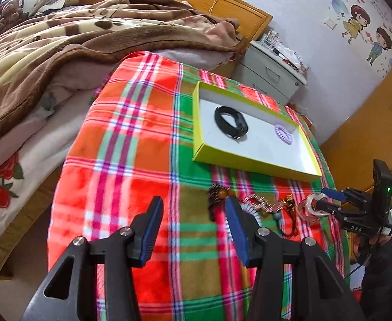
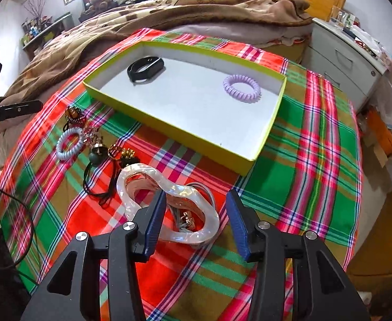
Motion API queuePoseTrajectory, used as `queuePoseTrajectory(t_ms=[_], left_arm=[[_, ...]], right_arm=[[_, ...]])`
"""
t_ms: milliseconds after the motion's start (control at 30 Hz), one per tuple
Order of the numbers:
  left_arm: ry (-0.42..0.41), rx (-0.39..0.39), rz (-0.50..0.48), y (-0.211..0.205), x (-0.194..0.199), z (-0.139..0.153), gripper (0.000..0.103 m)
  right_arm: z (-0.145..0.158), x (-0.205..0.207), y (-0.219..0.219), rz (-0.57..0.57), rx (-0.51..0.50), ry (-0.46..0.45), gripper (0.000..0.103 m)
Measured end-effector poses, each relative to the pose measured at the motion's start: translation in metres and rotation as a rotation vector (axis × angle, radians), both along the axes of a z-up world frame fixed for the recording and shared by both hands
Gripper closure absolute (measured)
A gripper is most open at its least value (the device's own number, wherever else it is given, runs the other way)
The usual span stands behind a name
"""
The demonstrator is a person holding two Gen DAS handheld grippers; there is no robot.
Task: Organize jewelry
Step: 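Grasp the clear plastic claw clip with the right tool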
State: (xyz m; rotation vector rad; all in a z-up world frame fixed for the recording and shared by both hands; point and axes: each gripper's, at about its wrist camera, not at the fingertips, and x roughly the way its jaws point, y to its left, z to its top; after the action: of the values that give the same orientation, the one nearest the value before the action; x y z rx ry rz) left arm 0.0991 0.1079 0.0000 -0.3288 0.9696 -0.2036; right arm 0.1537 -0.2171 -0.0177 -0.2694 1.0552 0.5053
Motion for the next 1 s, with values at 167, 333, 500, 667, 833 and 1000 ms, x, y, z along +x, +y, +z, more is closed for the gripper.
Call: queuePoseTrajectory(t_ms=[167,333,500,667,833,1000], left_arm=[[0.014,-0.004,0.007,0.004,-0.005,-0.005,0.053],[0.023,0.004,-0.004,0.001,-0.007,-0.008,0.053],[0.042,0.003,-0.002,0.0,-0.009,-0.013,0.053],[0.049,-0.004,-0.008,-0.002,-0.01,-0.017,0.053],[0.057,-0.008,-0.037,-0.011,-0.013,-0.019,0.053],[0.058,0.005,-0.07,-0.022,-0.015,-0.019,0.053]], right_arm=[[-0.001,0.002,0.001,0.002,-0.003,0.031,0.056],[-0.001,-0.008,0.007,0.013,-0.021,0.047,0.059],[-0.001,-0.018,0.006,-0.041,-0.043,0.082,0.063],[-0.004,-0.025,0.009,-0.073,-0.025,0.163,0.063],[-0.008,-0.024,0.012,-0.072,-0.073,0.151,0.065],[-0.003,-0.034,0.013,-0.077,-0.065,0.112,0.091]])
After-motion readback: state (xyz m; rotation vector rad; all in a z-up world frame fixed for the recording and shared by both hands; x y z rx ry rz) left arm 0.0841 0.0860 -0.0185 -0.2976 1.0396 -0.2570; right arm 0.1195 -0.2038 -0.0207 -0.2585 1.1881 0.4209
